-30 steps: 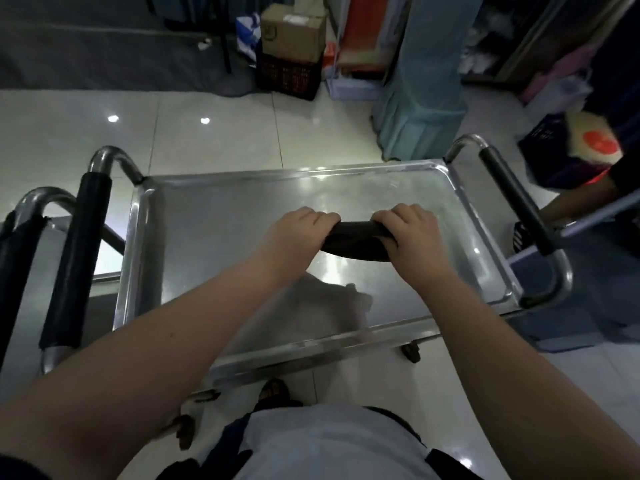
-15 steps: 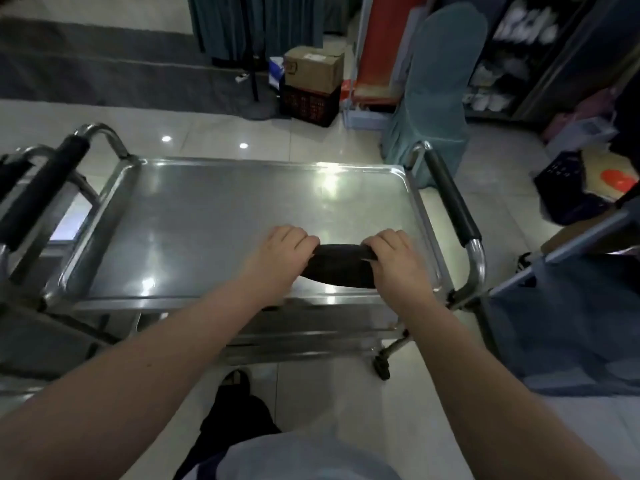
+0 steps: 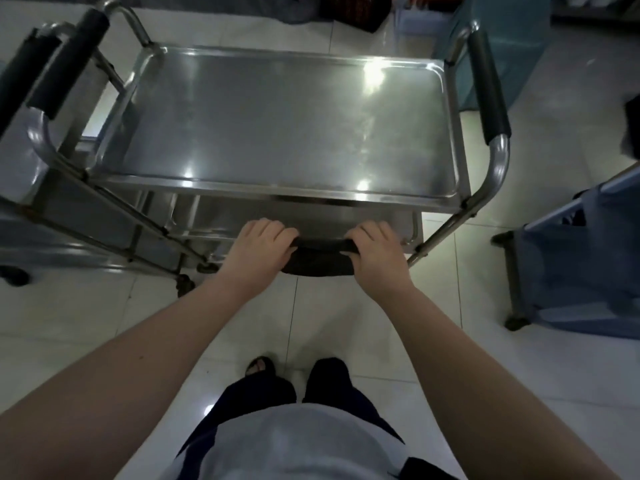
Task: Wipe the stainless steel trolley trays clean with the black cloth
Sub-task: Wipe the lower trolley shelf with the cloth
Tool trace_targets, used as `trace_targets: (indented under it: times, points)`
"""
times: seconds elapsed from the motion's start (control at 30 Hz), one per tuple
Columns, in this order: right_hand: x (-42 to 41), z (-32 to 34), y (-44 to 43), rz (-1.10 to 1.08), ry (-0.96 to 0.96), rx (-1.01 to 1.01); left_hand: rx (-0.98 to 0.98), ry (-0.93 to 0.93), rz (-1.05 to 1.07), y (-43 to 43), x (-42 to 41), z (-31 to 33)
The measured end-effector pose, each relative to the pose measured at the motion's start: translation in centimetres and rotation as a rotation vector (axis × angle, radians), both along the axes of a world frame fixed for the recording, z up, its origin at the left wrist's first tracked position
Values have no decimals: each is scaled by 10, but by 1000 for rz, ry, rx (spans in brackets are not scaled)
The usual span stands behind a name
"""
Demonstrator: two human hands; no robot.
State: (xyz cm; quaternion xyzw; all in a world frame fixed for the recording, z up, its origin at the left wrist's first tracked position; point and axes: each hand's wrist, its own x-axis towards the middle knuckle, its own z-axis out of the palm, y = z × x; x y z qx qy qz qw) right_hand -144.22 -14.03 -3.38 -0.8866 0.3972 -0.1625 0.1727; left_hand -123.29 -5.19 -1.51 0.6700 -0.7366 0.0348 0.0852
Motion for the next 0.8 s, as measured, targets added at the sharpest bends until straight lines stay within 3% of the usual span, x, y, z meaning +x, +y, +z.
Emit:
trace_targets:
  times: [0.3,0.6,0.8]
  points:
    - [16,-62,55,-137,92,155,261,118,43,30,25,-73]
    - [50,-131,31,-224,26,195,195,158,83,-3,52,-142]
    - [62,-215,-31,-248,-36,122,17,161,66,-58,63,-225]
